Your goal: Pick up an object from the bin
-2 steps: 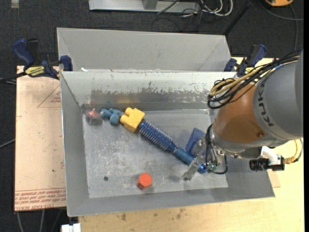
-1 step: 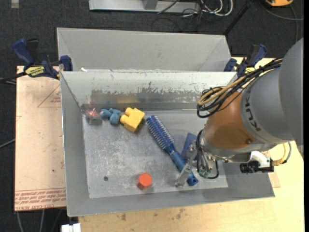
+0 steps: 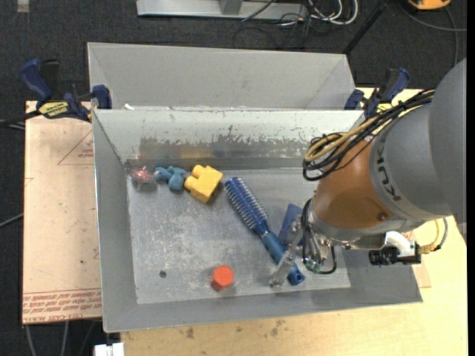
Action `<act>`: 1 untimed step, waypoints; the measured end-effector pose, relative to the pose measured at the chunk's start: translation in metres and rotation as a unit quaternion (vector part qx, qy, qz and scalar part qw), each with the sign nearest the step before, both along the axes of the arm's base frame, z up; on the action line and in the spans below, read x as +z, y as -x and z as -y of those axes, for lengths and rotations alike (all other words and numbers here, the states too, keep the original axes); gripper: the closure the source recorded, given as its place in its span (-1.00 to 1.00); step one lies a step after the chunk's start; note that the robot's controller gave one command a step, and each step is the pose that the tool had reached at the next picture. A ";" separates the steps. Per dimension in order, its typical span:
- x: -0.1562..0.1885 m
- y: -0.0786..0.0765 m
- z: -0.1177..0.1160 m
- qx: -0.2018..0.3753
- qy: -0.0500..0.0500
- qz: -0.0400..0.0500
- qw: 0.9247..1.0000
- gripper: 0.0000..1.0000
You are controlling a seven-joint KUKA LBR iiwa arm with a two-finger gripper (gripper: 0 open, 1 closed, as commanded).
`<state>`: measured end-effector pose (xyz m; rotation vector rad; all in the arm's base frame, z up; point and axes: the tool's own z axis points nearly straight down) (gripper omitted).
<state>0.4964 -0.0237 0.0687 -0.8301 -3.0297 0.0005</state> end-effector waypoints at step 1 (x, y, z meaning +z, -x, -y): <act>0.001 -0.001 0.000 0.000 0.000 0.002 1.000 1.00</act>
Offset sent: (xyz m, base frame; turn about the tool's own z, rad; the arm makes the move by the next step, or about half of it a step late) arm 0.0000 0.0000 0.0000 0.0000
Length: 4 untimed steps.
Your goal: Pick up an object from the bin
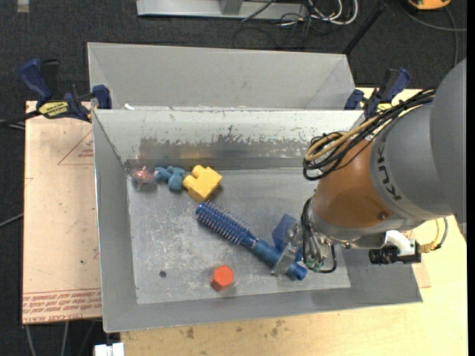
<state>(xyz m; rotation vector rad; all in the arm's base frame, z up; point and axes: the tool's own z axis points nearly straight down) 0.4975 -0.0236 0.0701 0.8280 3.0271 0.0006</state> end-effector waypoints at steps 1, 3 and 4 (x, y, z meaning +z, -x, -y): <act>0.019 -0.001 0.000 0.001 0.000 0.000 1.000 1.00; 0.121 -0.003 -0.001 0.004 0.000 0.001 1.000 1.00; 0.125 -0.003 -0.001 0.005 0.000 -0.001 1.000 1.00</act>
Offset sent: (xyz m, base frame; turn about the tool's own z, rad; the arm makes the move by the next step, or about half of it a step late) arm 0.0000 0.0001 0.0185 0.0000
